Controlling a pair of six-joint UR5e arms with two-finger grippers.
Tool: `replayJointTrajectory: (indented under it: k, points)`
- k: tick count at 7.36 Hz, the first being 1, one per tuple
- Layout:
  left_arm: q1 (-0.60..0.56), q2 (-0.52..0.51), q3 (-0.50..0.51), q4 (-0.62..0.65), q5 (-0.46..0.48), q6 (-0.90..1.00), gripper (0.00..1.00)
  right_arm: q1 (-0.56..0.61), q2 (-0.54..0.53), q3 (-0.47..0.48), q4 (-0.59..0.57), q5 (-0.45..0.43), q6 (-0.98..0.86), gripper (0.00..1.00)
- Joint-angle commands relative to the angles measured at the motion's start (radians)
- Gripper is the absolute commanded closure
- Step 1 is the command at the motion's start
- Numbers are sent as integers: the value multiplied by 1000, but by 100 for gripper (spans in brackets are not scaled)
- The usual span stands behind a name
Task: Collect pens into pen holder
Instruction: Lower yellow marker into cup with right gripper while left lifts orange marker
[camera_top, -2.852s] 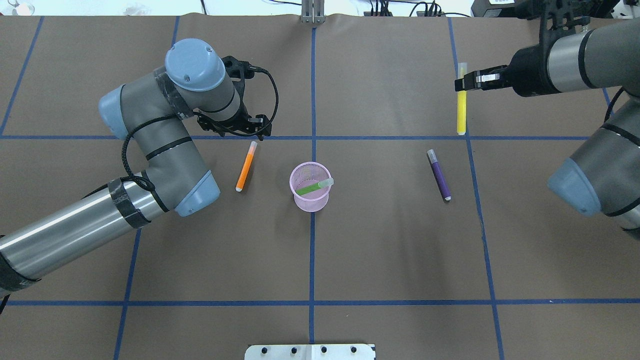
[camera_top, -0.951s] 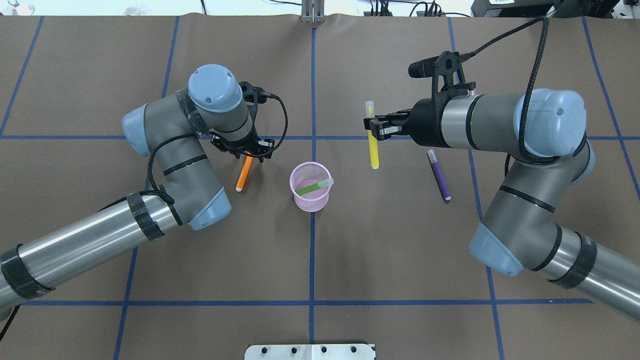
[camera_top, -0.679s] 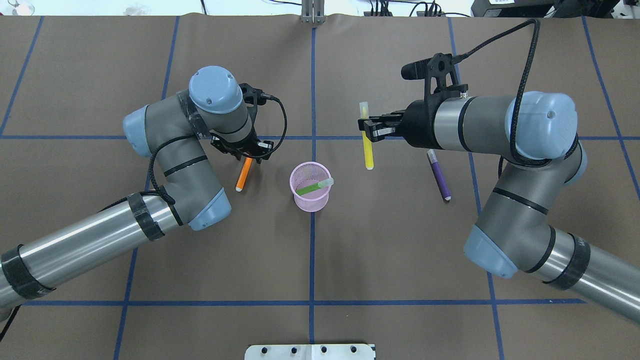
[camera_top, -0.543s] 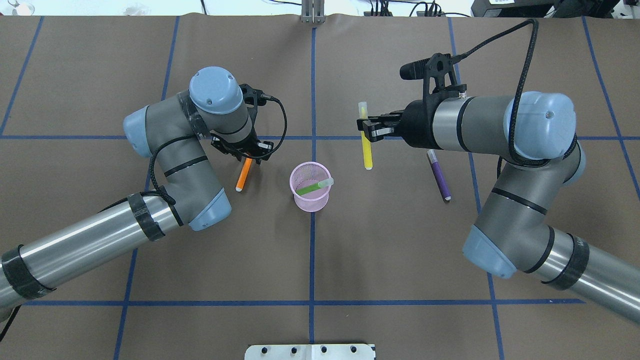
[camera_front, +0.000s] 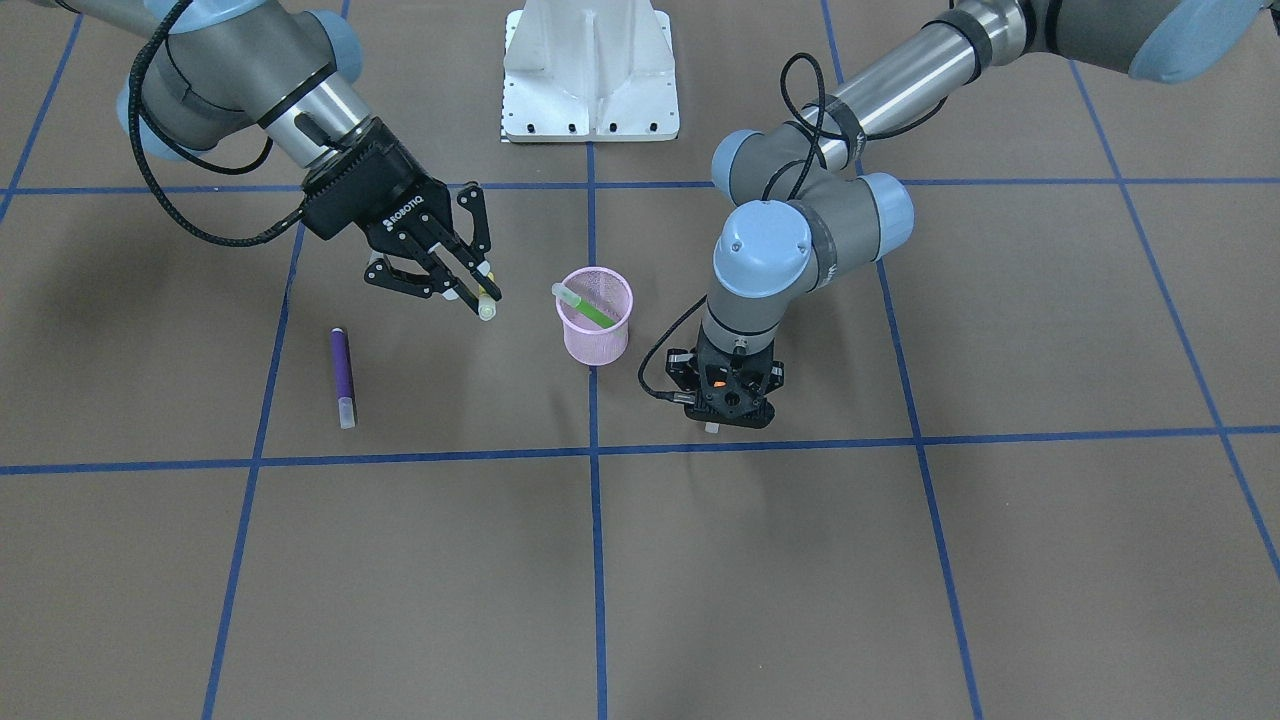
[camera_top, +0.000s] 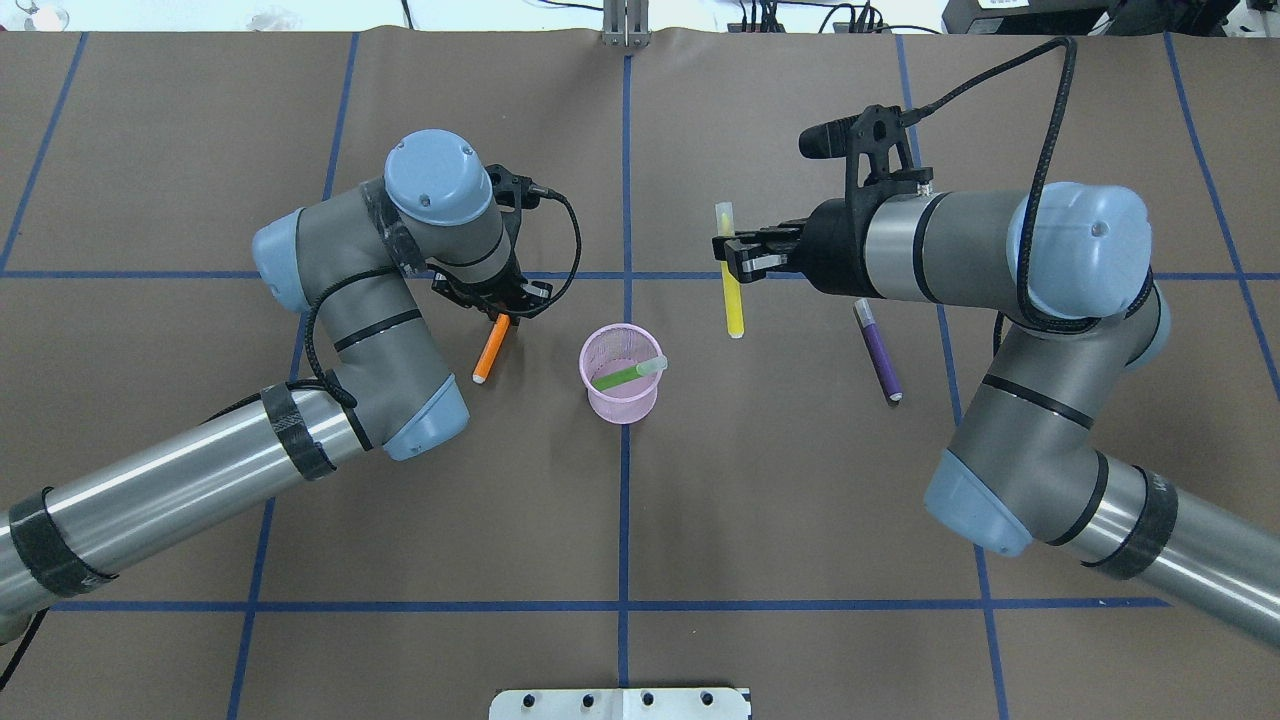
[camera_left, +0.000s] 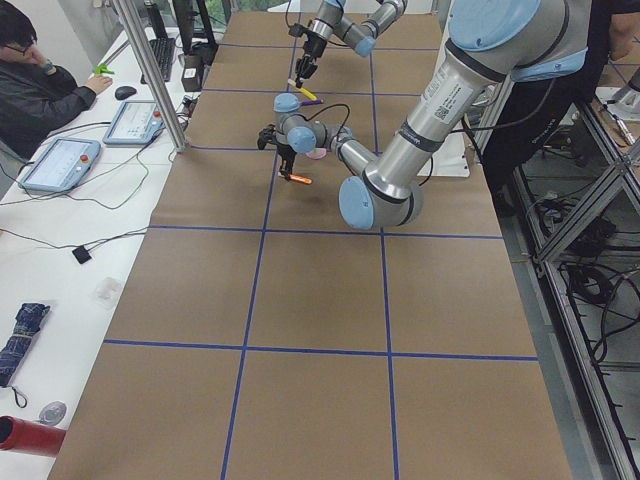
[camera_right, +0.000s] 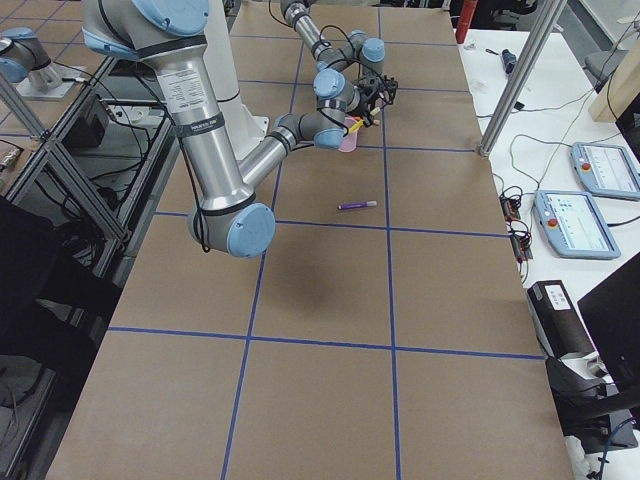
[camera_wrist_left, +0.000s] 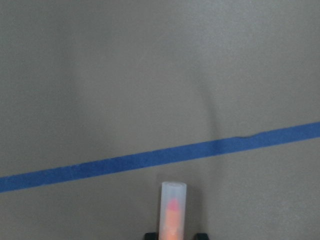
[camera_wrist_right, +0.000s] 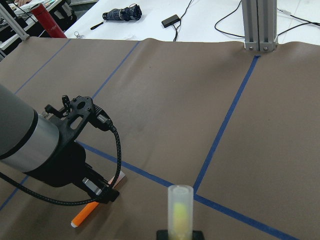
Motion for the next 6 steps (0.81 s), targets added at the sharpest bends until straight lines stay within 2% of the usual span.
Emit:
replayJointTrajectory:
  k: [1,2,4,5,6]
  points:
    - [-2,-5,-3,9,-2,-9,100,0,1,1,5,0,1,100]
    - [-11,-7,-11,11,-5,-9,100,0,13,3,5,0,6,100]
    - [-122,-7,-17,3,-197,-5,100,-1,44,1,-3,-2,11,100]
    - [-183,-7,-23,3,-269,1,100,-17,62,0,-5,-9,12,100]
    - [-227,-7,-32,1,-309,3,100,-49,77,0,-6,-59,11,100]
